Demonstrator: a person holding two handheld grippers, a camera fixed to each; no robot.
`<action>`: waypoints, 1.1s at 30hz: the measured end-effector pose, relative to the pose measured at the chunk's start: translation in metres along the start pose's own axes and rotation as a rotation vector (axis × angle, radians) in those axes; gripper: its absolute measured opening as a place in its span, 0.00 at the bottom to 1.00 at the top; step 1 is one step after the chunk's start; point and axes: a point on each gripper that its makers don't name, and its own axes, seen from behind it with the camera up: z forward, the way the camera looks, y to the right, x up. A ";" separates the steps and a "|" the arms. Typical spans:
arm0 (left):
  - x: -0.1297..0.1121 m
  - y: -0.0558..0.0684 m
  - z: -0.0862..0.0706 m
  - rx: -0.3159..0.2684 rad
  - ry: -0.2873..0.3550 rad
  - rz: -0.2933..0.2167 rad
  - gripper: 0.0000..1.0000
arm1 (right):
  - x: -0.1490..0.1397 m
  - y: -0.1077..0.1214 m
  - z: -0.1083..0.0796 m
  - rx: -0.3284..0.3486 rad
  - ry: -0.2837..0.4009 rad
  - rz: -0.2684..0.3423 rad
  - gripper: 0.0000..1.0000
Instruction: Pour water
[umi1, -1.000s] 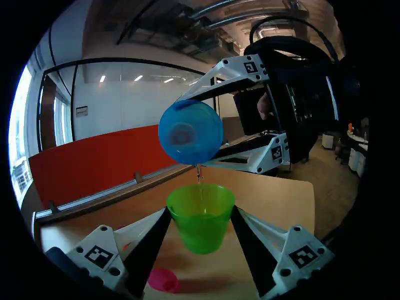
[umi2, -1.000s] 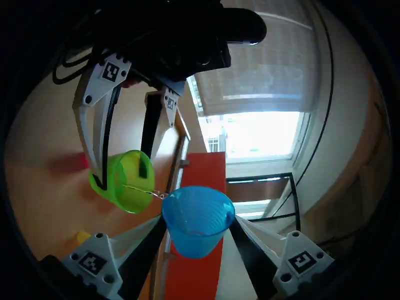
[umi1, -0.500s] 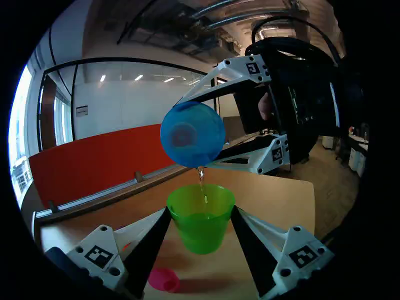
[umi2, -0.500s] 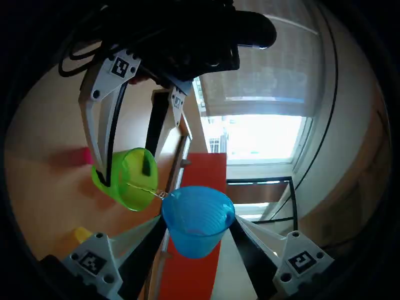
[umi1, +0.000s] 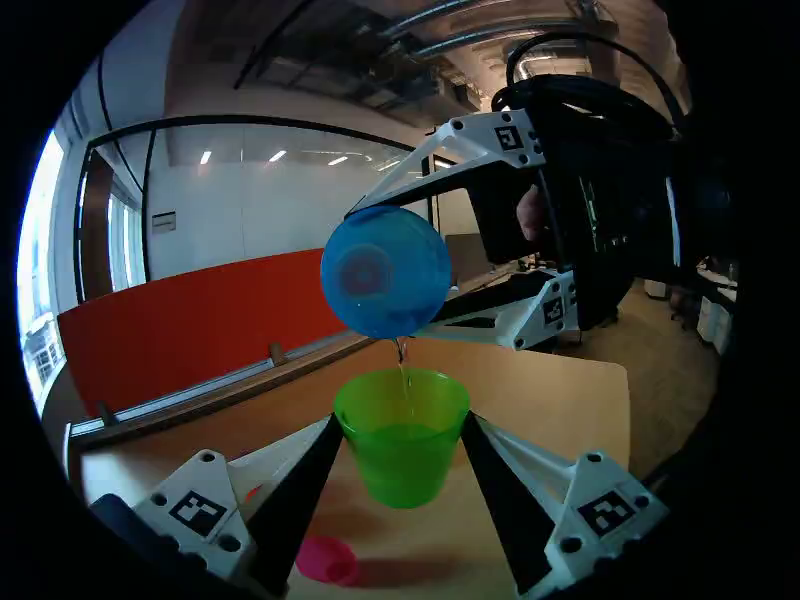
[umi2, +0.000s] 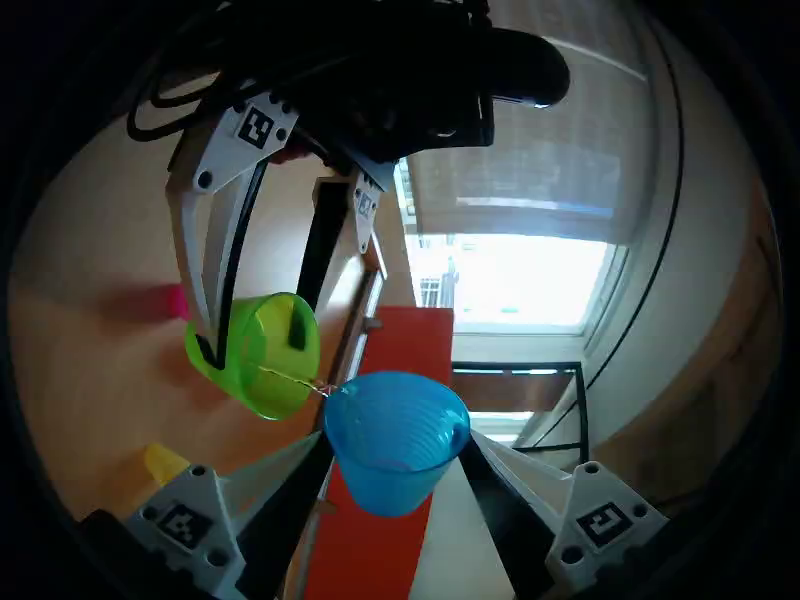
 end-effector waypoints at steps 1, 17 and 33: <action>0.000 0.000 0.000 0.000 0.000 0.000 0.86 | 0.000 0.000 0.000 0.000 0.000 -0.003 0.90; 0.000 0.000 -0.001 0.001 0.001 -0.002 0.86 | 0.006 -0.001 -0.005 0.001 0.000 -0.056 0.90; 0.000 0.002 -0.001 0.000 0.004 -0.004 0.86 | 0.007 0.003 -0.006 -0.002 0.000 -0.108 0.90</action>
